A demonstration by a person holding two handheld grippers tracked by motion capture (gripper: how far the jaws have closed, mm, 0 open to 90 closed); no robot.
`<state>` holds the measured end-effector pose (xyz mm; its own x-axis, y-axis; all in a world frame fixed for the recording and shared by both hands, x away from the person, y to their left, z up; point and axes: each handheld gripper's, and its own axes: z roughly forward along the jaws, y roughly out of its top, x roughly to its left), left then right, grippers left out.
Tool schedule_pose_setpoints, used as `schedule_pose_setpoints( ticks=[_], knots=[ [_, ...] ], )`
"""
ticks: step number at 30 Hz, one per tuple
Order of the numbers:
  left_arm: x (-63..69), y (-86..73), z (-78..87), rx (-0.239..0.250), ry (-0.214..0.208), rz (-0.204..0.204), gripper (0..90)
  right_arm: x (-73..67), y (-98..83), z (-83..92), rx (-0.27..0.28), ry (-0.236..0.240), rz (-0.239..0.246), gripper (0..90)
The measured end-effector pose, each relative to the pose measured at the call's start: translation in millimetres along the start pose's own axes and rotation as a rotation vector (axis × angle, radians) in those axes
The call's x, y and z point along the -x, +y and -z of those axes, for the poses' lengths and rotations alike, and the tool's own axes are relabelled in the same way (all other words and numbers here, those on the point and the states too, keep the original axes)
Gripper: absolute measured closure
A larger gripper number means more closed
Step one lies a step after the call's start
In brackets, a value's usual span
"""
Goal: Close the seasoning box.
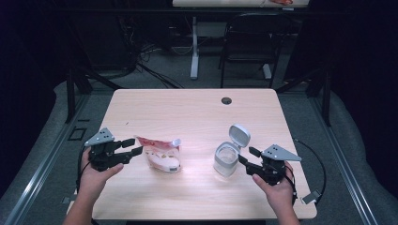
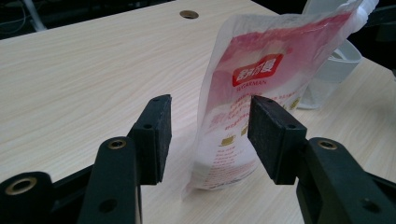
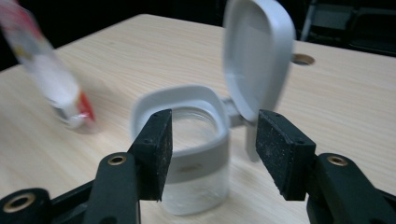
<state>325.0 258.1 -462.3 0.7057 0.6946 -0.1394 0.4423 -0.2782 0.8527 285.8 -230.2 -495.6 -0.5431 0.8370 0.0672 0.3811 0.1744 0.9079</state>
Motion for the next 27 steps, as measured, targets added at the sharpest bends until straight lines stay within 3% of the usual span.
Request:
schedule_pose_setpoints(
  ticks=[5, 8, 12, 18, 21, 27],
  knots=[
    [-0.9, 1.1, -0.1, 0.002, -0.010, 0.018, 54.1, -20.9, 15.8, 4.6, -0.019, 0.032, 0.078, 52.7],
    [-0.5, 1.0, -2.0, -0.007, -0.019, 0.023, 56.2, -31.7, 26.0, 0.5, -0.019, 0.068, 0.091, 56.7],
    [-0.4, 0.9, -4.2, 0.002, -0.025, 0.026, 58.3, -44.8, 36.2, -13.7, -0.009, 0.128, 0.109, 59.0],
    [-4.4, 0.7, -6.3, 0.011, -0.038, 0.038, 63.1, -66.4, 46.4, -45.4, -0.057, 0.180, 0.155, 61.8],
    [-5.3, 0.4, -7.3, 0.013, -0.047, 0.038, 64.6, -76.3, 50.2, -56.7, -0.065, 0.218, 0.157, 66.8],
    [-5.1, 1.3, -8.9, 0.003, -0.056, 0.031, 66.2, -98.3, 60.8, -74.9, -0.086, 0.287, 0.182, 67.6]
  ],
)
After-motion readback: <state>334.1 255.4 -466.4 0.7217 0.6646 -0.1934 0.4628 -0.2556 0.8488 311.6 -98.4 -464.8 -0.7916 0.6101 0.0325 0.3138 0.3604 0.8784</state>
